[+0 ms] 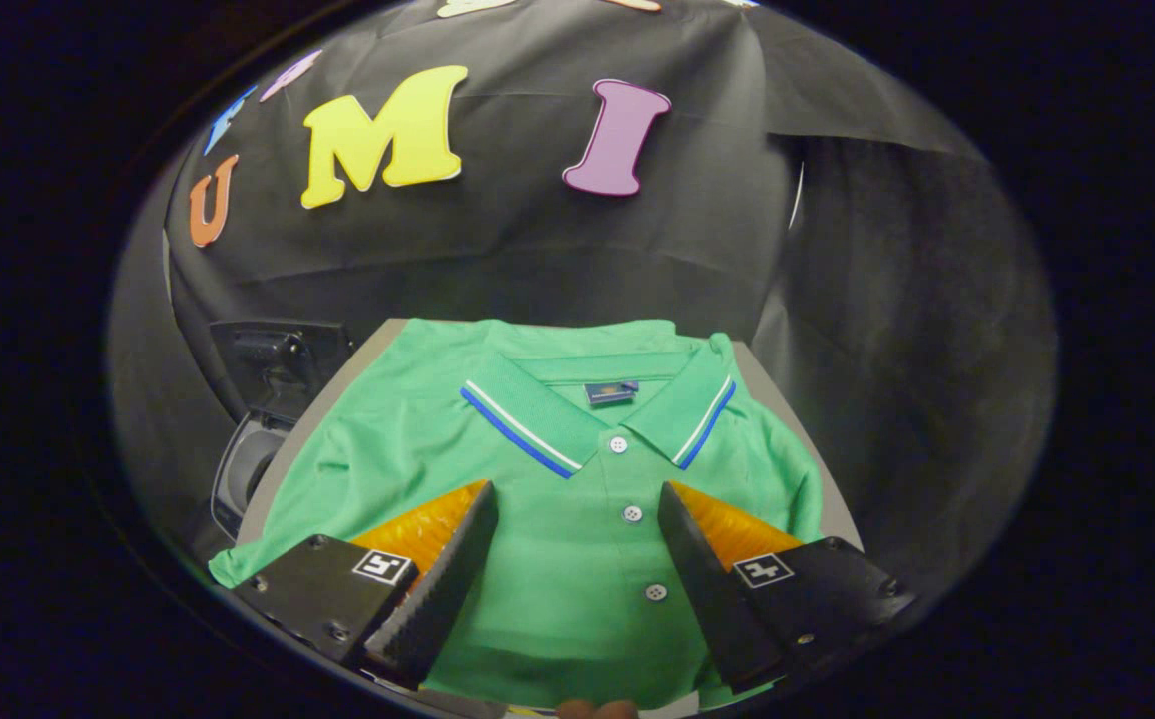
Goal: Put the clothes into the washing machine and then close the washing machine lid.
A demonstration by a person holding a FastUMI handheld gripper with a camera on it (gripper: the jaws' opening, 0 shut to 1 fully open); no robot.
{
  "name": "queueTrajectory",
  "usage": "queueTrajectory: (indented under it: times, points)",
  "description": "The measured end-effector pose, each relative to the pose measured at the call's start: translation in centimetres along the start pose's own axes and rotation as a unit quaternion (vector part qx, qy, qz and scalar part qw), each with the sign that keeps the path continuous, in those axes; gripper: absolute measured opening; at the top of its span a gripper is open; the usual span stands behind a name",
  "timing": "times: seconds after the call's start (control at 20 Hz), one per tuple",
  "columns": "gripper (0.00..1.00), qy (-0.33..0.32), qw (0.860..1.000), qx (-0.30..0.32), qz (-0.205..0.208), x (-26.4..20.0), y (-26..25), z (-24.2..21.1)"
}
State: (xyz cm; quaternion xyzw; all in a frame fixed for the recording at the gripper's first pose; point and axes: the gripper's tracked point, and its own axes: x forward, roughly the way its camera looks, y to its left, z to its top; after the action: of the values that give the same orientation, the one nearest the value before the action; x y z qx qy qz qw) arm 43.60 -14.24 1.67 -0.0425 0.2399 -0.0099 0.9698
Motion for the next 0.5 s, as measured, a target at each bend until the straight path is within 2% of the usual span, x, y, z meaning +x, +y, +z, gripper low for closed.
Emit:
queueTrajectory:
  times: [0.2,0.3,0.4,0.5]
  points:
    - [1.0,0.005,1.0,-0.002,-0.008,-0.1,0.1,-0.4]
    - [1.0,0.025,0.999,0.02,-0.016,-0.3,0.4,-0.5]
    - [0.96,0.043,0.999,0.015,-0.002,-0.2,0.8,-0.4]
    - [0.54,0.043,0.999,-0.001,-0.005,0.0,0.7,-0.5]
